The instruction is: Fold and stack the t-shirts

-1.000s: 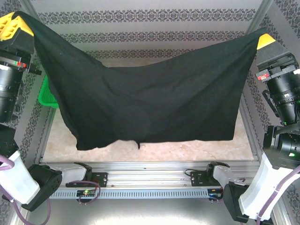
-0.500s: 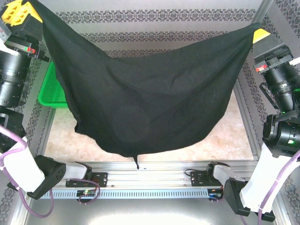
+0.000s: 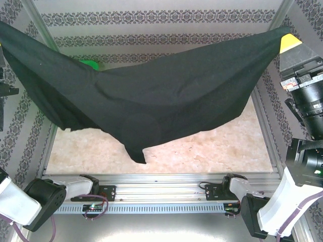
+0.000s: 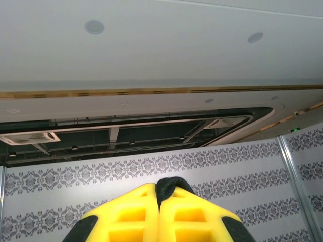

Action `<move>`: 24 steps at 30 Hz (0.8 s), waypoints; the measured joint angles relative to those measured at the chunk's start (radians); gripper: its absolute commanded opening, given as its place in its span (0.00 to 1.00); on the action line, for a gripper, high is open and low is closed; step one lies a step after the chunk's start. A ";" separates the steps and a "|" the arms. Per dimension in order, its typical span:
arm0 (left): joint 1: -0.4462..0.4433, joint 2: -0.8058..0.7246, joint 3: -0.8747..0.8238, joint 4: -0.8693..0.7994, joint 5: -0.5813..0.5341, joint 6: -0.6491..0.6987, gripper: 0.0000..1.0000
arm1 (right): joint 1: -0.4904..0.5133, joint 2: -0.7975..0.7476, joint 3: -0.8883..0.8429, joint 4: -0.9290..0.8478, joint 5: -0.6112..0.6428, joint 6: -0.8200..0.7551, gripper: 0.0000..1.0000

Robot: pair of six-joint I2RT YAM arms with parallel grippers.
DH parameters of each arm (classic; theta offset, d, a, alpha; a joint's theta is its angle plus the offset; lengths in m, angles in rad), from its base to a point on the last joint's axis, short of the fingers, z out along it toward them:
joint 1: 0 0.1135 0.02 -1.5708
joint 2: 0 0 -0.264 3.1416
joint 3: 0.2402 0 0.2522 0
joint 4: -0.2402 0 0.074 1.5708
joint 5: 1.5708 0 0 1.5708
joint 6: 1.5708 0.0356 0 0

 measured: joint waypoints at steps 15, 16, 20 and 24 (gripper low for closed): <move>0.000 0.014 -0.058 0.004 -0.029 0.033 0.00 | 0.000 0.012 -0.082 0.017 -0.007 0.000 0.00; 0.000 0.018 -0.076 0.004 -0.035 0.040 0.00 | 0.000 0.014 -0.116 0.021 -0.008 -0.002 0.00; 0.000 0.035 -0.181 0.004 -0.070 0.060 0.00 | 0.000 0.030 -0.275 0.056 -0.010 -0.005 0.00; 0.000 0.036 -0.385 0.020 -0.117 0.071 0.00 | 0.000 0.050 -0.470 0.093 -0.010 -0.030 0.00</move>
